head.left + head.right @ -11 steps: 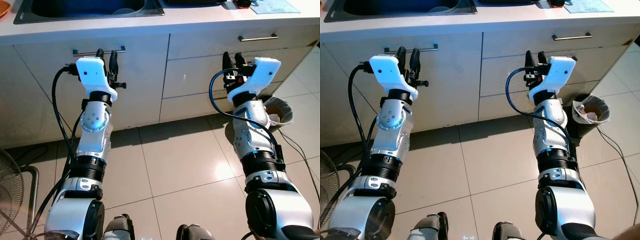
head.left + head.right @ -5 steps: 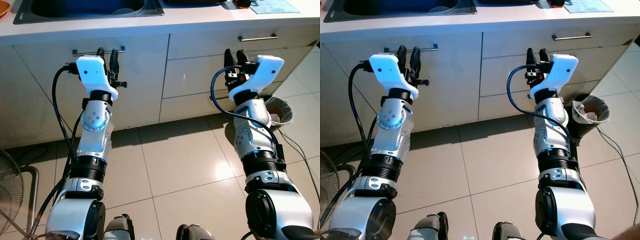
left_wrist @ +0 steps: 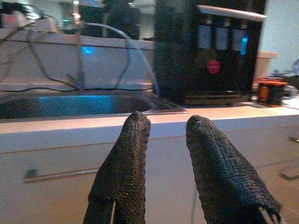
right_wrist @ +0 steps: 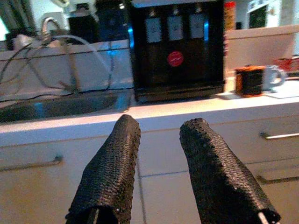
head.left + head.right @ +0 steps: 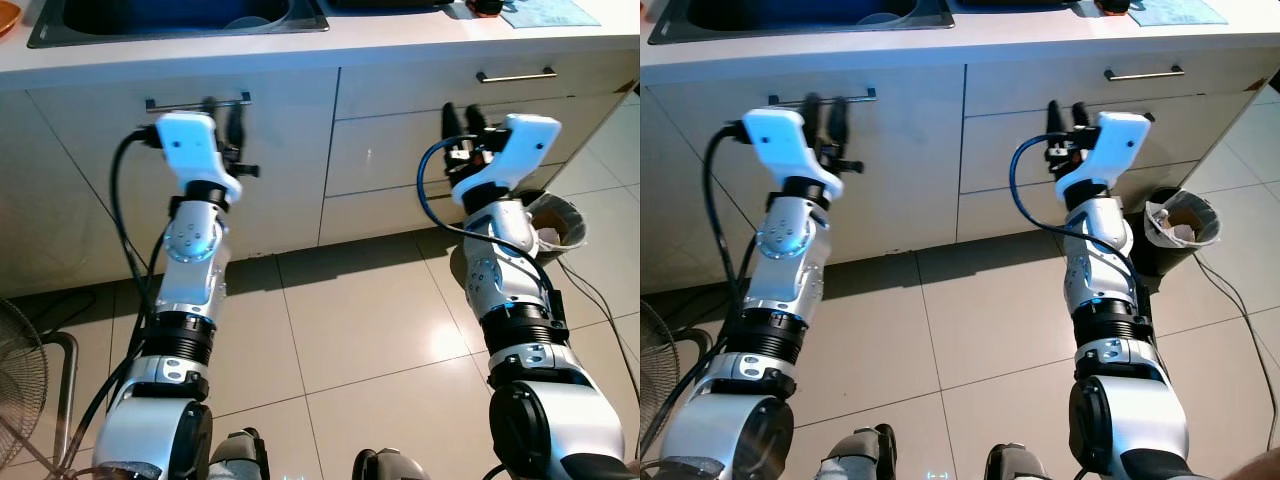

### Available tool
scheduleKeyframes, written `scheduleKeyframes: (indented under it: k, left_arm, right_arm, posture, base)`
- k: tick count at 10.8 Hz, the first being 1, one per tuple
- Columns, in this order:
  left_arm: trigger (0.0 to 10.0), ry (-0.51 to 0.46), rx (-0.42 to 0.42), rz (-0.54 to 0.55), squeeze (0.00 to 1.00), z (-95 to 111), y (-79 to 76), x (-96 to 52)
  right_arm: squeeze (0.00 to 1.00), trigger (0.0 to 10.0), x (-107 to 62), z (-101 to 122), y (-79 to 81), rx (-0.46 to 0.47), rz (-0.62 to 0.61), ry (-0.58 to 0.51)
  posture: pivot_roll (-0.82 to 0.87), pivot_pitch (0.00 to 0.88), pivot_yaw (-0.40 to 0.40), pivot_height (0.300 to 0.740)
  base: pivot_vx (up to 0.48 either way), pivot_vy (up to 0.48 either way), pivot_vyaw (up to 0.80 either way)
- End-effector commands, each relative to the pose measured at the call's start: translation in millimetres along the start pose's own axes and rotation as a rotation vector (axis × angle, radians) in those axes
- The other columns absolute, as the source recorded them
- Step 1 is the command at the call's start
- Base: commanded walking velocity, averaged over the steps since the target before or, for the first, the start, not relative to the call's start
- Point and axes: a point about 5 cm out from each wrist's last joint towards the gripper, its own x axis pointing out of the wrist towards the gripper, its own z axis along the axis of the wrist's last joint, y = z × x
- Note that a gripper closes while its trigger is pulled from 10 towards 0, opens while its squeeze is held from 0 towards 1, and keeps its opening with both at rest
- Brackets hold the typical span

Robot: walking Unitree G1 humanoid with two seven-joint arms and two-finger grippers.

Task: Kitchen organization

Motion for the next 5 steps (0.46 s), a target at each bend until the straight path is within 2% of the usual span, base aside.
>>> scheduleKeyframes:
  k: [1,3,5]
  left_arm:
    - [10.0,0.009,-0.008,-0.043,0.0,-1.2,-6.4,-2.1]
    - [10.0,0.029,-0.006,-0.181,0.0,-2.4,-21.9,-4.5]
    - [10.0,0.052,-0.02,-0.299,0.0,-4.4,-35.6,-8.0]
  right_arm:
    - [0.0,10.0,-1.7,-0.5,3.1,0.01,0.03,0.004]
    - [0.0,10.0,-2.2,-3.3,14.5,0.026,0.118,0.021]
    - [0.0,10.0,-2.3,-3.3,17.2,0.037,0.143,0.023]
  posture:
    - [0.03,0.162,-0.049,0.723]
    - [0.03,0.157,-0.048,0.723]
    - [0.03,0.151,-0.047,0.723]
  base:
    - [0.0,0.0,0.0]
    - [0.0,0.0,0.0]
    - [0.0,0.0,0.0]
